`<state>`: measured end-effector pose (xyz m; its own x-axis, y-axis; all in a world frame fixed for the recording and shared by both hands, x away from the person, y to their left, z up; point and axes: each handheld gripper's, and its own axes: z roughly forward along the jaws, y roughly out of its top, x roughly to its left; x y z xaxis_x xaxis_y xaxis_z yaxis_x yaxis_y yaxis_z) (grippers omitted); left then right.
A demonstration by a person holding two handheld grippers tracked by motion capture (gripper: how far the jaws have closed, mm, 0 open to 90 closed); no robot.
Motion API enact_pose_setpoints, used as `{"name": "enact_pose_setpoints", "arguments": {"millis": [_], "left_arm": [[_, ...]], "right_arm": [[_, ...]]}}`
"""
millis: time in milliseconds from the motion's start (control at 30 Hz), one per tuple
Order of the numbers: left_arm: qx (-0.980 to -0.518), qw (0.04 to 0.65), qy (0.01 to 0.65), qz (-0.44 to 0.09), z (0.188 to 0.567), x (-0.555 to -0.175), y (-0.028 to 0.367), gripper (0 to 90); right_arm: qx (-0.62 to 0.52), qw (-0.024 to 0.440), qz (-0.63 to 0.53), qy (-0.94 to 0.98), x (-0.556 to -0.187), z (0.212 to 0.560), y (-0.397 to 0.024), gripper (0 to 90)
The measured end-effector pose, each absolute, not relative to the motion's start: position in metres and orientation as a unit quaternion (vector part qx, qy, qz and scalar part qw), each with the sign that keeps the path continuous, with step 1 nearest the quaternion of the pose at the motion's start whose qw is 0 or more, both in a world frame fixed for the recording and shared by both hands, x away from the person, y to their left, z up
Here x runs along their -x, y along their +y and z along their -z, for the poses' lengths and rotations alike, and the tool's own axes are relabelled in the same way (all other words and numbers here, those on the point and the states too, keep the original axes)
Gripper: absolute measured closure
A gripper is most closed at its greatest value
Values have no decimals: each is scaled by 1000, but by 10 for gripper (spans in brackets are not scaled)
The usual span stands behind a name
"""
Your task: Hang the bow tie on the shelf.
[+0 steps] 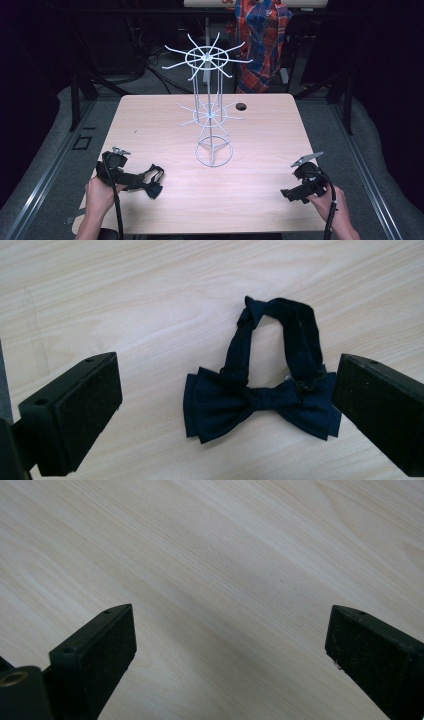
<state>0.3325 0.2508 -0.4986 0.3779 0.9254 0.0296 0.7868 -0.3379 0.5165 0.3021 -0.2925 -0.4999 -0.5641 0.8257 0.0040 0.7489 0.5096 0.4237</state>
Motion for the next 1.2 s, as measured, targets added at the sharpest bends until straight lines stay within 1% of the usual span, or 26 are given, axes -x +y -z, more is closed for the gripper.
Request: {"name": "enact_pose_setpoints", "arguments": {"millis": [167, 267, 367, 500, 567, 667, 867, 900, 967, 1033, 1100, 1200], "left_arm": [[-806, 211, 526, -169, 499, -335, 240, 9], [-811, 208, 518, -172, 499, -336, 234, 30], [-812, 240, 510, -152, 498, -335, 230, 59], [-823, 245, 490, -153, 497, -334, 218, 63], [-827, 241, 486, -151, 499, -334, 213, 62], [-834, 233, 480, -144, 502, -336, 206, 5], [-853, 222, 452, -136, 507, -335, 195, 13], [-857, 220, 446, -135, 508, -335, 193, 49], [-863, 217, 438, -131, 510, -336, 190, 197], [-868, 206, 432, -131, 513, -337, 185, 233], [-874, 199, 424, -129, 515, -338, 182, 337], [-879, 184, 420, -130, 518, -340, 177, 454]], "right_arm": [[-455, 93, -193, 864, -303, 501, -291, 69], [-457, 93, -192, 863, -303, 502, -291, 74], [-457, 95, -190, 864, -303, 502, -291, 76], [-455, 93, -183, 866, -303, 502, -290, 78], [-458, 92, -188, 864, -303, 504, -290, 81], [-458, 88, -192, 864, -303, 504, -290, 82], [-456, 87, -184, 867, -304, 503, -290, 87], [-456, 86, -184, 866, -304, 504, -290, 87], [-455, 84, -183, 867, -304, 504, -290, 90], [-456, 85, -185, 866, -304, 504, -289, 92], [-456, 84, -185, 866, -304, 504, -289, 94], [-456, 84, -185, 866, -304, 505, -289, 98]]}}
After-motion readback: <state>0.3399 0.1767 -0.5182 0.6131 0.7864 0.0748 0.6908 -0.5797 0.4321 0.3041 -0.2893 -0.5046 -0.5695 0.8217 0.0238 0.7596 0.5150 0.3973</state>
